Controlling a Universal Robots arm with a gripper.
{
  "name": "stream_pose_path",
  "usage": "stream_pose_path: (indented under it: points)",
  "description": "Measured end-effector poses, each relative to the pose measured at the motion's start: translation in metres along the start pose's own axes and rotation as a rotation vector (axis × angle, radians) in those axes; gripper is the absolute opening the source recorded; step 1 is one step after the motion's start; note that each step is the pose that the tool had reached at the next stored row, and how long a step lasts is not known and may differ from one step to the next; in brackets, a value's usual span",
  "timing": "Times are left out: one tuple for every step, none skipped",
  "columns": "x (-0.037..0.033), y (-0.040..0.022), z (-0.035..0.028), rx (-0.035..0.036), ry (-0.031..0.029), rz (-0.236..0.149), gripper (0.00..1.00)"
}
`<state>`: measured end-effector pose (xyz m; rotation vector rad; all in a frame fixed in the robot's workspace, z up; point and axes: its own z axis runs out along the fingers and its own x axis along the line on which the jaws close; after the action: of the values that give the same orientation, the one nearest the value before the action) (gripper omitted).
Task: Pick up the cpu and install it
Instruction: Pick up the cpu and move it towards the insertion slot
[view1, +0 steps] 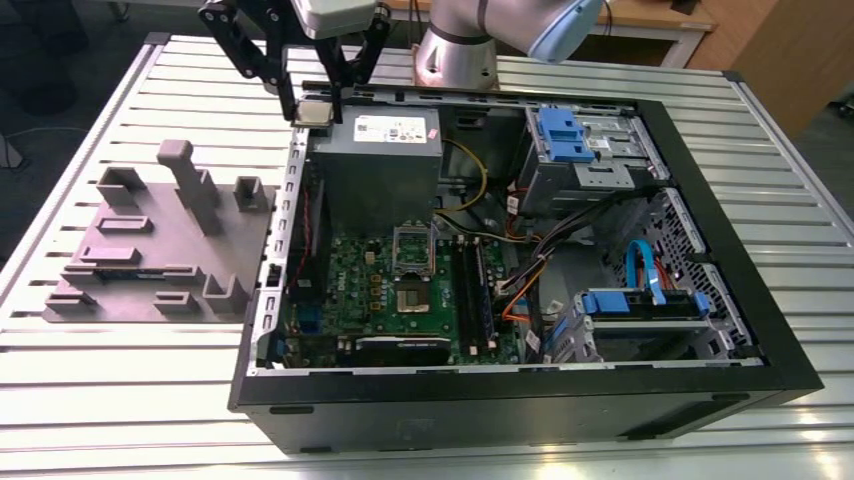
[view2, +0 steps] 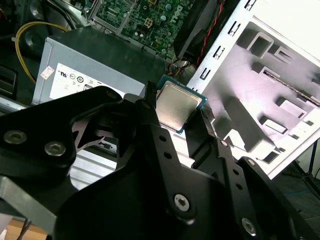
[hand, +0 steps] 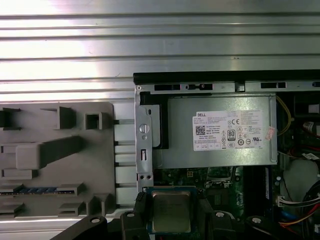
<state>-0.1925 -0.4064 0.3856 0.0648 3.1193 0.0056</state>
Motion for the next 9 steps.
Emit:
stream_pose_path:
  points:
    - [-0.0003,0.0,0.0,-0.0001,-0.0001,0.0,0.47]
    - [-0.0005,0.0,0.0001,-0.0001,-0.0001,0.0,0.47]
    - [-0.0007,0.0,0.0001,-0.0001,-0.0001,0.0,0.47]
    - [-0.001,0.0,0.0,0.0,0.0,0.0,0.47]
    - [-0.0012,0.0001,0.0001,-0.0001,0.0,0.0,0.47]
    - [-0.0014,0.0001,0.0001,-0.0001,0.0,0.0,0.47]
    - [-0.0016,0.0001,0.0,0.0,0.0,0.0,0.47]
    - [-0.0019,0.0001,0.0001,-0.0001,-0.0001,0.0,0.47]
    - [-0.0021,0.0001,0.0001,-0.0001,-0.0001,0.0,0.47]
